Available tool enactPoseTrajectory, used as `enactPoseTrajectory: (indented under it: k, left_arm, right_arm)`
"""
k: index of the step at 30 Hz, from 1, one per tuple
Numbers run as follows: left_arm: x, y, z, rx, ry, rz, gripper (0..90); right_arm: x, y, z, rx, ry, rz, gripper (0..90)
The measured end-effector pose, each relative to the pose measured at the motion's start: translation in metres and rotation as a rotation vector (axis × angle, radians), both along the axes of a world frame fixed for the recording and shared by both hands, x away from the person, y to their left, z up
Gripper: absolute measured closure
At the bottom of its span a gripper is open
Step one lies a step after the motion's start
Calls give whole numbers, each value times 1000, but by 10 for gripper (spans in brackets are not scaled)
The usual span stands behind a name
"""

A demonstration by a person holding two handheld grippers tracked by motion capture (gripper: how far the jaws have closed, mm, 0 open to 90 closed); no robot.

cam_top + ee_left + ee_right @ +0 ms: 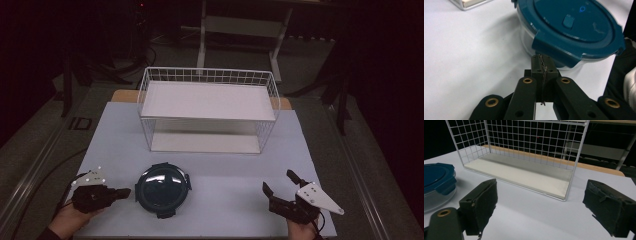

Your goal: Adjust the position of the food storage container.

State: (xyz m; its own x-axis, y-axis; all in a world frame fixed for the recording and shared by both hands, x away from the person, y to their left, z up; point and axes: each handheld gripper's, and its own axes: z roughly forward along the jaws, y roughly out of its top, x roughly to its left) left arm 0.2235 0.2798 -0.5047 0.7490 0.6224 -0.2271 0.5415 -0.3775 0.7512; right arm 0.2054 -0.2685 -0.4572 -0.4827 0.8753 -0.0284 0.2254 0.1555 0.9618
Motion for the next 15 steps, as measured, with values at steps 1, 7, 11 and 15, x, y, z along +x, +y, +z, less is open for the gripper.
enactPoseTrajectory:
  k: [1,7,11,15]
  left_arm:
    - [0,-5,1,0,9,-17,897]
    - [2,-8,0,-2,14,-9,897]
    - [2,-11,1,11,9,-4,897]
    - [8,-18,1,8,16,-5,898]
  right_arm:
    - [0,0,0,-1,0,4,118]
    - [1,1,-1,-1,6,11,118]
    - [2,1,-2,-2,12,17,118]
    - [3,2,-2,1,17,24,118]
